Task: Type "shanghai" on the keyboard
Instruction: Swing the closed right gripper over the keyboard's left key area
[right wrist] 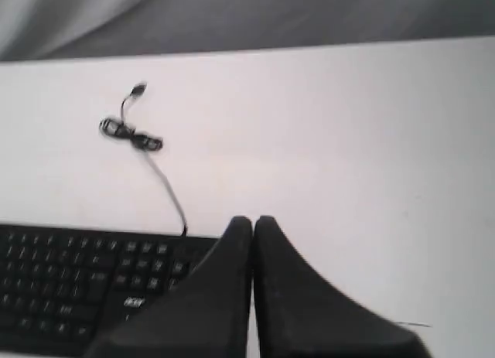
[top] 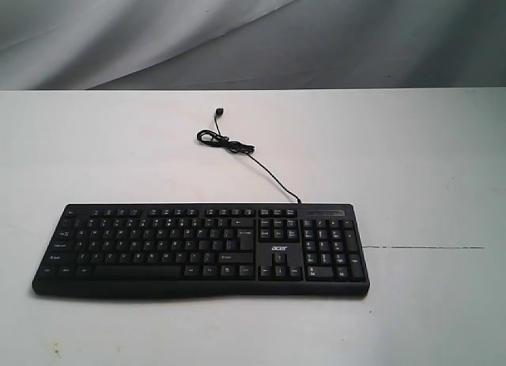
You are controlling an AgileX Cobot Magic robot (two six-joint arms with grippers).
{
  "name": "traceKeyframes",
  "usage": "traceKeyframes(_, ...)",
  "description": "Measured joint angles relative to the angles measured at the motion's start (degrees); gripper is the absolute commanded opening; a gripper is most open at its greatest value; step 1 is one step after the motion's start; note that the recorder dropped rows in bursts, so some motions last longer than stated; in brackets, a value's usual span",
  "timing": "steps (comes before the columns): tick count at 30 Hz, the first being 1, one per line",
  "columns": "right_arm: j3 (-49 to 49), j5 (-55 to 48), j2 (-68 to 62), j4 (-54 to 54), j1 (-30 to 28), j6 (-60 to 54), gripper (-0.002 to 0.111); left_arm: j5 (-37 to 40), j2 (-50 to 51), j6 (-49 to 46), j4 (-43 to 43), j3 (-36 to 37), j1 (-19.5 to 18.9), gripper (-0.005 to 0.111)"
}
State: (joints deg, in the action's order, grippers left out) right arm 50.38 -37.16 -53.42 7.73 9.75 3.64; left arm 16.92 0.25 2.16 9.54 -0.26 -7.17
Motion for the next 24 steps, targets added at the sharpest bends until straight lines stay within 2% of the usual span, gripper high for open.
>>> traceKeyframes(4,0.71,2.98,-10.53,2.28,10.66,-0.24,0.0,0.0,0.0,0.0,0.0,0.0,0.0,0.0)
traceKeyframes(5,2.93,3.1,-14.56,3.14,13.87,-0.66,0.0,0.0,0.0,0.0,0.0,0.0,0.0,0.0)
traceKeyframes(9,14.32,1.02,-24.89,8.5,19.67,-6.16,0.0,0.0,0.0,0.0,0.0,0.0,0.0,0.0)
traceKeyframes(14,24.96,-2.07,-33.01,10.4,23.38,-9.06,0.0,0.0,0.0,0.0,0.0,0.0,0.0,0.0)
traceKeyframes(24,34.06,-5.09,-44.04,10.61,28.09,-10.71,0.0,0.0,0.0,0.0,0.0,0.0,0.0,0.0)
